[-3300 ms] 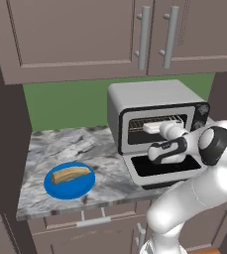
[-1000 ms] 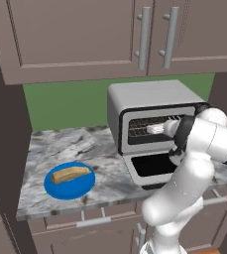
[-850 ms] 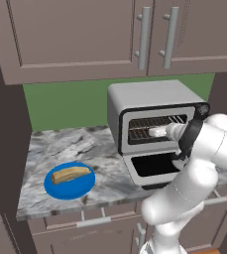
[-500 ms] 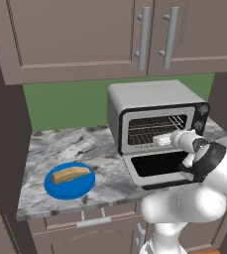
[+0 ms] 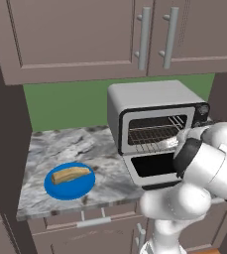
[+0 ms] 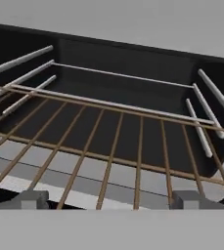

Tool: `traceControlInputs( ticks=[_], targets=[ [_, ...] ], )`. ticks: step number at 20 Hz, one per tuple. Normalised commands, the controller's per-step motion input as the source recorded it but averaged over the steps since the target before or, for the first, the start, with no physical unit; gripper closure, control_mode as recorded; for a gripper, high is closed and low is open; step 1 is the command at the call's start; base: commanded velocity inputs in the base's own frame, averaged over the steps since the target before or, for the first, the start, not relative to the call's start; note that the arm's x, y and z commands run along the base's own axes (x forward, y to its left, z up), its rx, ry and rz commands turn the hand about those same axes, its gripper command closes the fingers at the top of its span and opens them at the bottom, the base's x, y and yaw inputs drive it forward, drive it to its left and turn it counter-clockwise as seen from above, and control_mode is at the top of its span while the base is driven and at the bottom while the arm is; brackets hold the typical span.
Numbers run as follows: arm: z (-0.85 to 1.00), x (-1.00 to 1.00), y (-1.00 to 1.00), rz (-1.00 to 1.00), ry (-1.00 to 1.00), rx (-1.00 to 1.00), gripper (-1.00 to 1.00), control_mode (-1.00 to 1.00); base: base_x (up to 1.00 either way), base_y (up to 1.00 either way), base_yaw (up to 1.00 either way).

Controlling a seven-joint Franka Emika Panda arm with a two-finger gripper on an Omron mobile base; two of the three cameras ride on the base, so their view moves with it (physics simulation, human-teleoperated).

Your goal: Pull the toaster oven rack outwards. Pick up the baguette from the plate and place it on the toaster oven rack. Close the toaster oven door fully and set the temperature to the lowest setting.

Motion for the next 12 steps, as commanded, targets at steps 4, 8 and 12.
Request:
traceControlInputs(
  ticks=[4, 8, 12],
  targets=[
    [0.03, -0.36, -0.28, -0.11, 0.63, -0.23, -1.0, -1.0, 0.0, 0.0, 0.0],
    [0.0, -0.41, -0.24, -0.14, 0.62, -0.2, -1.0, -1.0, 0.0, 0.0, 0.0],
    [0.17, -0.17, -0.15, -0.2, 0.55, -0.05, -1.0, -1.0, 0.0, 0.0, 0.0]
  ],
)
